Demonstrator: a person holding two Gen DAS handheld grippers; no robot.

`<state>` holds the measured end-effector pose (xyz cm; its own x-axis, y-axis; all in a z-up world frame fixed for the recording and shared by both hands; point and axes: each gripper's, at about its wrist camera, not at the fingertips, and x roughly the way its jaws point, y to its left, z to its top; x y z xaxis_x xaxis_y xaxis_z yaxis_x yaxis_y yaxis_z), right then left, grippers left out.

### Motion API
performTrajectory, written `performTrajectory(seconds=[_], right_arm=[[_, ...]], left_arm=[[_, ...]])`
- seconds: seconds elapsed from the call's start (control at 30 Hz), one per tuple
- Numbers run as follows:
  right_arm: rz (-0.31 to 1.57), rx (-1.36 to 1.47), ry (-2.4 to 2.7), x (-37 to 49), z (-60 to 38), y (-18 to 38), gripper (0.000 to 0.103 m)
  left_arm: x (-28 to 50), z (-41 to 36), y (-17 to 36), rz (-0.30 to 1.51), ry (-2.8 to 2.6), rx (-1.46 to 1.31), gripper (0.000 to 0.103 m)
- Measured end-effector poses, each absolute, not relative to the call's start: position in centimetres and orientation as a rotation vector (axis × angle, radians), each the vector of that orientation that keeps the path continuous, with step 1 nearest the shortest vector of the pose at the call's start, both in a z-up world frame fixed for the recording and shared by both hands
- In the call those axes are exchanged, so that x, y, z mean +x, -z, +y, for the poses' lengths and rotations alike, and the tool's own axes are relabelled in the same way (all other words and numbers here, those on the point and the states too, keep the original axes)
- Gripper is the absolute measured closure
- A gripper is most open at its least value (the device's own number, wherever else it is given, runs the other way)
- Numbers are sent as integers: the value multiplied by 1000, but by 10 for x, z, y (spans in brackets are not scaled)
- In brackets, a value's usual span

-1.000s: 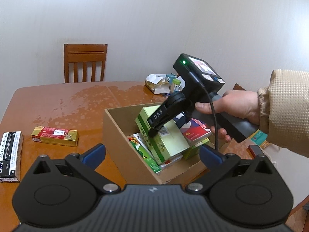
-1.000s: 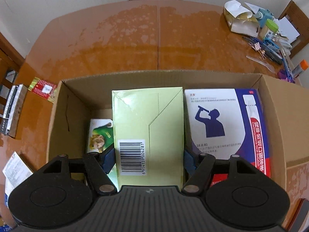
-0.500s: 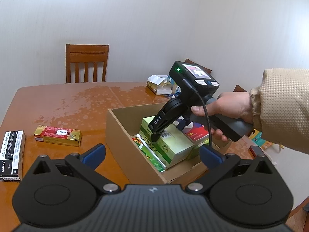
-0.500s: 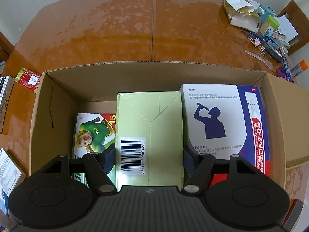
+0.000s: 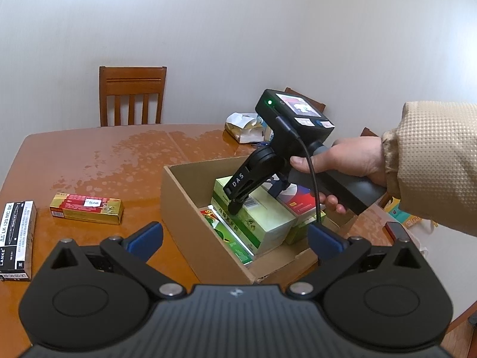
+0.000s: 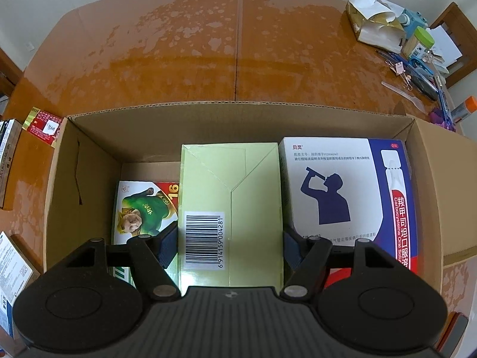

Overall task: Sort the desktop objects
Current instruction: 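Lower the green box between the QUIKE box and the drinker box, then open the right gripper and withdraw it up toward the red-gold box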

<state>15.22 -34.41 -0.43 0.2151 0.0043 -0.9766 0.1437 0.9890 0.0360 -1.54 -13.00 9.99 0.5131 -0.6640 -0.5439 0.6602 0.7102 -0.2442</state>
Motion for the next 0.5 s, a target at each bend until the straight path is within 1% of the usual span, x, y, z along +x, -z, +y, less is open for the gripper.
performTrajectory(seconds=[0.23, 0.27, 0.33, 0.43, 0.5], right_arm=[[1300, 105, 88, 147, -341, -17, 26], [1287, 96, 85, 146, -340, -23, 20], [1260, 83, 76, 142, -340, -35, 12], [1226, 100, 50, 133, -342, -54, 11], [1204, 124, 27, 125, -344, -66, 8]], left_arm=[[-19, -133, -100, 655, 801, 5, 0], [-20, -134, -101, 653, 803, 7, 0], [-21, -135, -101, 651, 806, 11, 0], [-22, -138, -102, 651, 808, 19, 0], [-22, -140, -102, 651, 805, 23, 0]])
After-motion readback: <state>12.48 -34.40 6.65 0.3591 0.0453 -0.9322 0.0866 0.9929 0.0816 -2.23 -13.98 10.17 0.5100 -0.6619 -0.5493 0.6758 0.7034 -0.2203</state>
